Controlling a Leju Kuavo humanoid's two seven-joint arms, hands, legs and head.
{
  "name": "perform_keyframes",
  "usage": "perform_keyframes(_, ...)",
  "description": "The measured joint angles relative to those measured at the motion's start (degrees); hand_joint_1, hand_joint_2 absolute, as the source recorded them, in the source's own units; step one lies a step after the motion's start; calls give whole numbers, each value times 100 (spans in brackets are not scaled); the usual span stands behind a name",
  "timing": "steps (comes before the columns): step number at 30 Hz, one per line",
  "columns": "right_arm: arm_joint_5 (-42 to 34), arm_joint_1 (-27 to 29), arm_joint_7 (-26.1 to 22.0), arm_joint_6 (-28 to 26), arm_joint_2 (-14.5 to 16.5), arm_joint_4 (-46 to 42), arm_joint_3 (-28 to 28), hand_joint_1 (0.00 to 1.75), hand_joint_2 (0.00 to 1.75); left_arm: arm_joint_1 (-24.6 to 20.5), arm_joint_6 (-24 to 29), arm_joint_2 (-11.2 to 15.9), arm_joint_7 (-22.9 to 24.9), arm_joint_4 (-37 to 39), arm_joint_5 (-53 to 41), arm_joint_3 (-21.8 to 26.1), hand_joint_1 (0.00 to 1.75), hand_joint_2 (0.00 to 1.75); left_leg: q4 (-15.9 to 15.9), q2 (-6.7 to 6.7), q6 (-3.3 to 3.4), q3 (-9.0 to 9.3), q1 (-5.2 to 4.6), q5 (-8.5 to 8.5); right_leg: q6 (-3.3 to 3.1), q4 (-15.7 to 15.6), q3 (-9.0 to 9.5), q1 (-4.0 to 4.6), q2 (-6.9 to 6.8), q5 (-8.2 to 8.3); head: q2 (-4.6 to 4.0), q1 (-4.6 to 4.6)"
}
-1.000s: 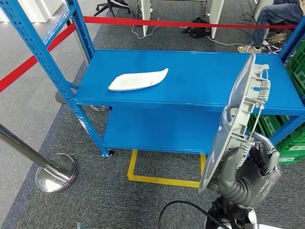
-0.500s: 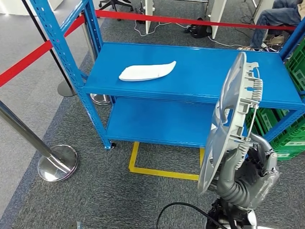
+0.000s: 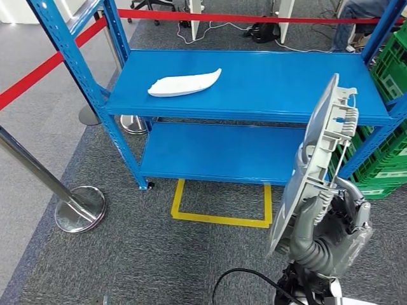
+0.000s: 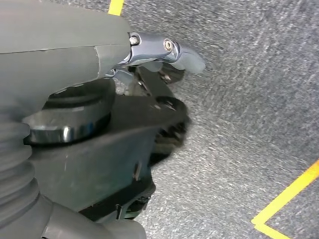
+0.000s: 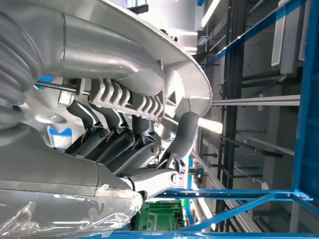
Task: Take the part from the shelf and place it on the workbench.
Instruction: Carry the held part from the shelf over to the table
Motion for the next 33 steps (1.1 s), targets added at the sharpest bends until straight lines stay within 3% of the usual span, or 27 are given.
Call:
perform_keyframes(2,0,-7,6,0,0,0,3,175,175,-12,-3,0,-1,0,5,-1,0,175,-797,-2,84,539,-29,159,41,3,-67,17,1,67,0,4)
perform_keyframes(3,1,-12,7,0,0,0,4,175,175,-18,-4,0,-1,0,7,-1,0,175,-1055,-3,114,693,-43,171,71,3,-93,20,-3,104,0,5)
perform_keyframes(6,0,-23,9,0,0,0,8,175,175,-8,-5,-3,-2,0,15,-1,0,175,-1232,3,170,696,-46,221,169,-6,-164,13,-14,191,0,3)
perform_keyframes(7,-1,-24,12,0,0,1,9,175,175,-3,-5,-5,-2,0,19,-1,0,175,-1249,8,200,664,-35,266,200,52,-208,13,-15,123,0,11)
perform_keyframes(9,-1,-30,15,-1,0,3,9,175,175,-3,-5,-10,-2,0,25,0,0,175,-1274,17,251,588,-13,360,255,486,-379,7,-13,-259,0,38)
perform_keyframes(11,-2,-34,16,-2,0,15,9,175,175,-4,-6,-10,-2,0,27,0,0,175,-1268,19,276,494,-15,440,306,1237,-587,-1,-13,-717,0,58)
perform_keyframes(12,-3,-34,18,-2,-1,26,9,175,175,-4,-7,-9,-2,0,28,0,0,175,-1262,20,276,446,-15,479,324,1505,-626,-5,-13,-821,0,57)
perform_keyframes(13,-4,-34,19,-2,-1,37,8,175,175,-3,-7,-9,-2,0,30,0,0,175,-1253,20,270,396,-14,515,338,1587,-577,-9,-14,-815,0,57)
perform_keyframes(14,-4,-36,20,-2,-2,46,9,175,175,-3,-7,-9,-2,0,31,0,0,175,-1237,19,258,345,-10,547,348,1435,-415,-16,-15,-708,0,58)
perform_keyframes(16,-4,-52,22,-2,-2,53,10,175,175,-3,-7,-10,-2,0,28,0,0,175,-1181,12,215,241,0,597,367,661,127,-28,-22,-472,0,59)
perform_keyframes(18,-3,-78,22,-2,-2,58,14,175,175,-4,-6,-7,-2,0,26,0,0,175,-1116,5,159,162,-10,642,317,78,492,-23,-2,-397,0,60)
perform_keyframes(21,-2,-99,22,-4,-2,75,22,175,175,-2,-5,-1,-2,0,21,0,0,175,-1073,1,82,93,-21,722,169,17,447,-13,20,-361,0,63)
perform_keyframes(22,-2,-101,22,-7,-2,83,25,175,175,0,-5,1,-2,0,19,0,0,175,-1030,1,51,55,-16,673,117,28,403,-17,17,-324,0,56)
perform_keyframes(24,9,-104,22,-19,-2,92,25,175,175,1,-5,2,-2,0,14,0,0,175,-664,2,-15,-104,-1,313,29,25,296,-32,7,-229,0,34)
perform_keyframes(26,48,-103,18,-34,-2,95,26,175,175,0,-5,2,-2,0,10,0,0,175,56,3,-61,-343,15,-183,-6,28,174,-28,5,-136,0,17)
perform_keyframes(27,81,-101,14,-45,-3,96,26,175,175,-1,-5,3,-5,0,10,0,0,175,365,3,-70,-422,19,-311,-8,29,109,-27,4,-94,0,15)
perform_keyframes(28,118,-100,8,-57,-4,97,27,175,175,0,-5,3,-11,0,9,0,0,175,516,3,-71,-426,21,-317,-5,30,48,-26,4,-52,0,16)
perform_keyframes(29,153,-100,-1,-68,-5,97,29,175,175,0,-5,4,-21,0,9,0,0,175,471,3,-63,-331,21,-220,4,30,-9,-26,5,-12,0,16)
perform_keyframes(30,182,-100,-10,-77,-6,97,31,175,175,-1,-5,5,-32,0,9,0,0,175,228,3,-47,-134,21,-68,17,30,-55,-26,8,28,0,16)
perform_keyframes(31,198,-99,-18,-81,-7,97,33,175,175,-4,-5,5,-40,0,9,0,0,175,-139,2,-27,136,21,66,35,31,-89,-26,12,64,0,16)
perform_keyframes(33,185,-99,-22,-61,-7,95,49,175,175,-17,-6,5,-47,0,9,0,0,175,-853,0,22,610,11,152,88,38,-142,-14,15,127,0,18)
